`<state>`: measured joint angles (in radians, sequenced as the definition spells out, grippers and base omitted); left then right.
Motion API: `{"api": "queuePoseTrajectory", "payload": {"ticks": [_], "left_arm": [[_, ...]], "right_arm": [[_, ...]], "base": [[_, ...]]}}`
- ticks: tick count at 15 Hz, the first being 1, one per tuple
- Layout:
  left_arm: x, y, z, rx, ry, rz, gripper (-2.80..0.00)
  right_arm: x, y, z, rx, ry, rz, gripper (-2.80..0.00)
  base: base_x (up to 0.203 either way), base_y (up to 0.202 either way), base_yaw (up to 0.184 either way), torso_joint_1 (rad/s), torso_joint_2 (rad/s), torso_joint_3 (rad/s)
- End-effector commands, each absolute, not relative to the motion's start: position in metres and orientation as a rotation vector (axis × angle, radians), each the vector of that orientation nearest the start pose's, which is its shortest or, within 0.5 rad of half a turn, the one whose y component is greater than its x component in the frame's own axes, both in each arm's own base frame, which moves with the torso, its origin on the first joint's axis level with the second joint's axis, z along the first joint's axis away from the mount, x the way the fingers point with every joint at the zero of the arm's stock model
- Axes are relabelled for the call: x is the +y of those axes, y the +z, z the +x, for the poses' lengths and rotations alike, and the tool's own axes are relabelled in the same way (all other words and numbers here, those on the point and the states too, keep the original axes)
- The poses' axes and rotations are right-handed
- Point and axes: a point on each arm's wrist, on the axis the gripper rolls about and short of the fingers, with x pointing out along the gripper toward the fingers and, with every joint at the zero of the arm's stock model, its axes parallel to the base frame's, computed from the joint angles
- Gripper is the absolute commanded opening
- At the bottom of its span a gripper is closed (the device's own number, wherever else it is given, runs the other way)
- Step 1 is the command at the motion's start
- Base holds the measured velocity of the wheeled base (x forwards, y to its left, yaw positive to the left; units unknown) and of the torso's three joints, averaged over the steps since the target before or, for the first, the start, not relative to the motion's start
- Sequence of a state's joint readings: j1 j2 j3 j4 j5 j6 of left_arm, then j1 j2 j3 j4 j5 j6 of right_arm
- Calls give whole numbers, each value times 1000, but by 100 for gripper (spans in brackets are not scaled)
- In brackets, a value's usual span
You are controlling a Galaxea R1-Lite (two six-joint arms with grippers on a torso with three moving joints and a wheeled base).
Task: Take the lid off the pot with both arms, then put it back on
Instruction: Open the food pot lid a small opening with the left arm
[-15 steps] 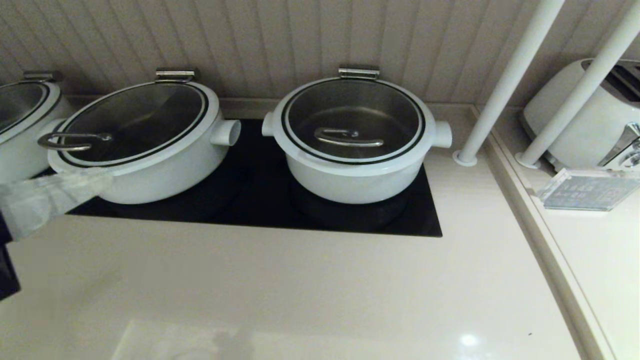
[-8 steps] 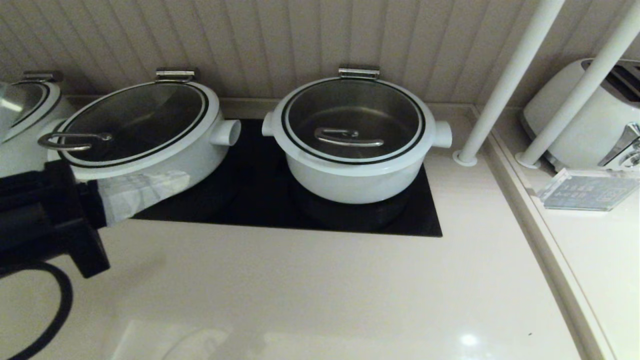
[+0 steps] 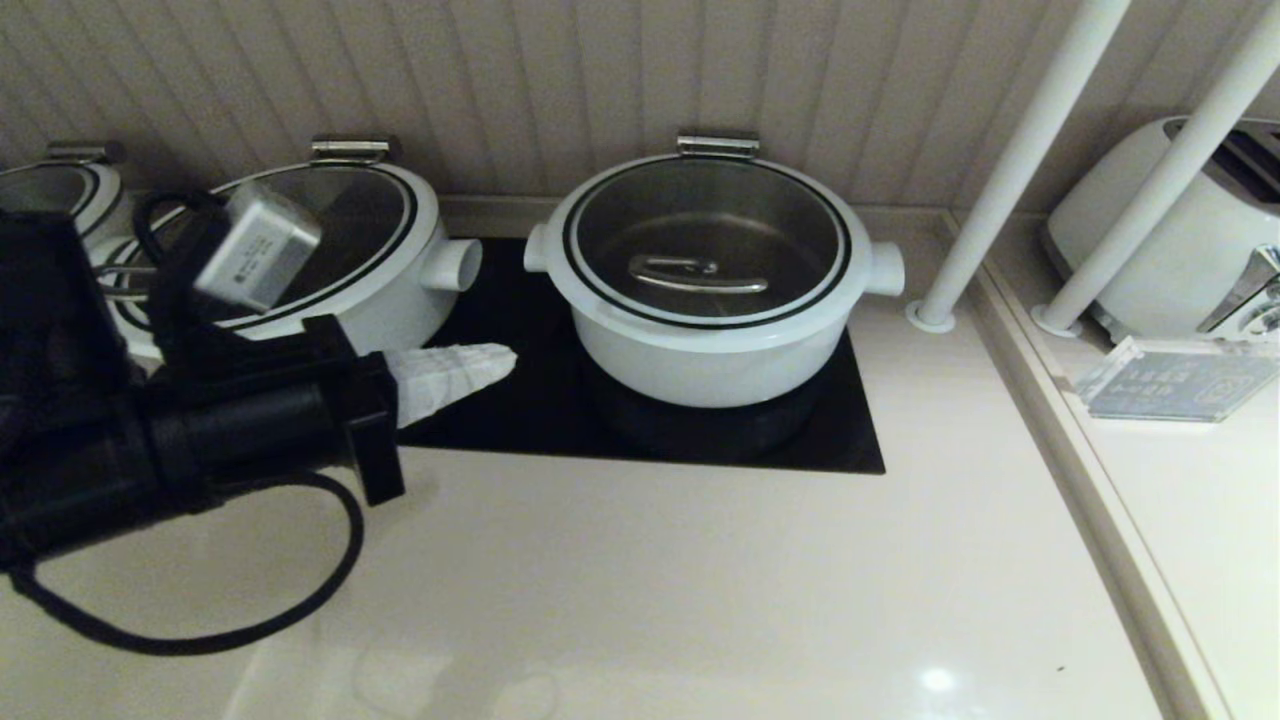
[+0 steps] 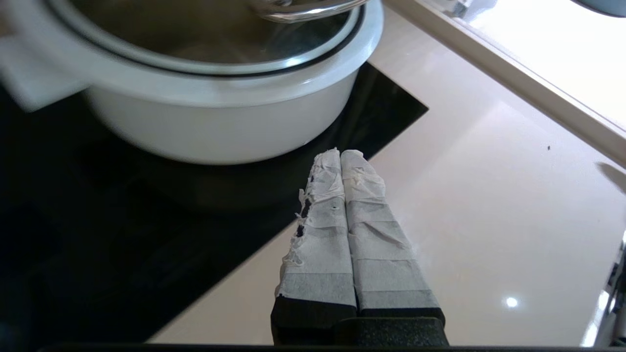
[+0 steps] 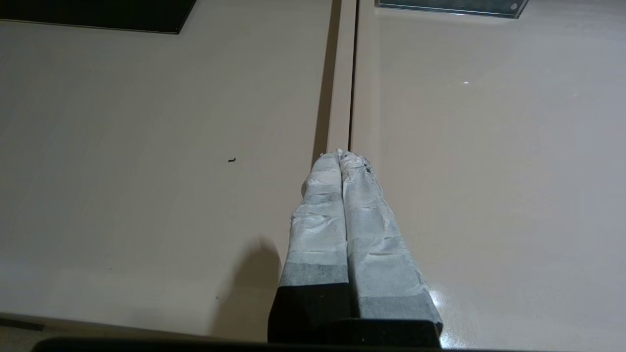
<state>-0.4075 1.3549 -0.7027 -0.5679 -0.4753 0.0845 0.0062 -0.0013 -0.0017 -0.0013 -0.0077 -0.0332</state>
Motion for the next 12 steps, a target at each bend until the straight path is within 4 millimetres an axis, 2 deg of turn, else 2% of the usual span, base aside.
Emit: {"api": "queuePoseTrajectory", "payload": {"ticks": [1, 6, 12], "left_arm": [[-117, 224, 218, 105, -933, 76, -280], [-146, 222, 236, 108, -994, 92, -280], [-158, 213, 257, 75, -997, 147, -280]], "right_arm": [[0, 76, -23, -3, -1, -34, -280], [0, 76, -23, -2, -2, -35, -280], [0, 76, -23, -2, -1, -35, -280]], "base": [[0, 0, 0, 0, 0, 0], [0, 0, 0, 0, 0, 0], [0, 0, 0, 0, 0, 0]]}}
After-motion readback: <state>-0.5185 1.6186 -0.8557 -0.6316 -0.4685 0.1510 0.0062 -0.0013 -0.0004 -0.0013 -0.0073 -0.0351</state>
